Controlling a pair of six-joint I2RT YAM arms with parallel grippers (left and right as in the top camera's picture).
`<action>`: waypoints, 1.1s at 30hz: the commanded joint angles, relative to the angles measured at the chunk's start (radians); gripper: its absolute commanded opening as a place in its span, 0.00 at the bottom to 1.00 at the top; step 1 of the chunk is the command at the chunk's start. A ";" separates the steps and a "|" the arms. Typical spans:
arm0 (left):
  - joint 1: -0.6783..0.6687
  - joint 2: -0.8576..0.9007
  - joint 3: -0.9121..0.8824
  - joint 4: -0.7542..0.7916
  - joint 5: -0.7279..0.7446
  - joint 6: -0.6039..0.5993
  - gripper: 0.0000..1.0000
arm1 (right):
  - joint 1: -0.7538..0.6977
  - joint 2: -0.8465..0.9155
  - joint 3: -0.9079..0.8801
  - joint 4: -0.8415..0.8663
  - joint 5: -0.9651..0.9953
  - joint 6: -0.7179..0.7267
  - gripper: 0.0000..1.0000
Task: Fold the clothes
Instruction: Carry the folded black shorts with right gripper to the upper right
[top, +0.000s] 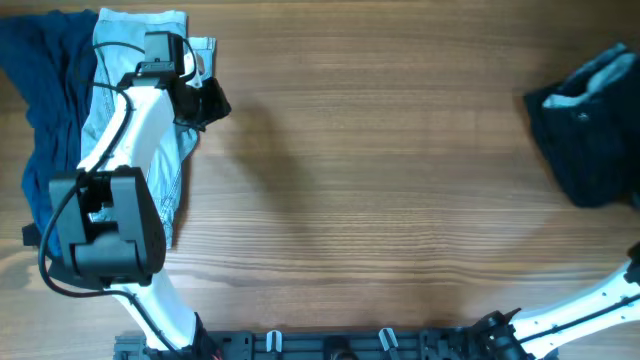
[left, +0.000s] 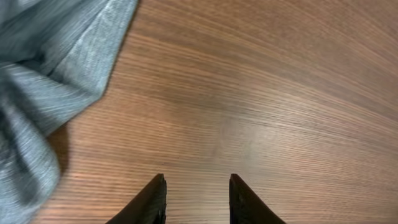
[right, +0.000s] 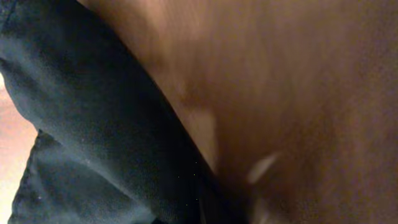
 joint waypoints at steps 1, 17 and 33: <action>-0.014 0.001 -0.005 0.023 -0.013 -0.009 0.32 | -0.056 0.026 -0.015 0.044 0.132 0.053 0.13; -0.019 0.001 -0.005 0.019 -0.013 -0.009 0.32 | 0.116 0.023 -0.016 -0.255 0.040 -0.589 0.36; -0.019 0.001 -0.005 -0.003 -0.013 -0.008 0.31 | 0.478 0.023 -0.016 -0.195 0.151 -0.700 0.08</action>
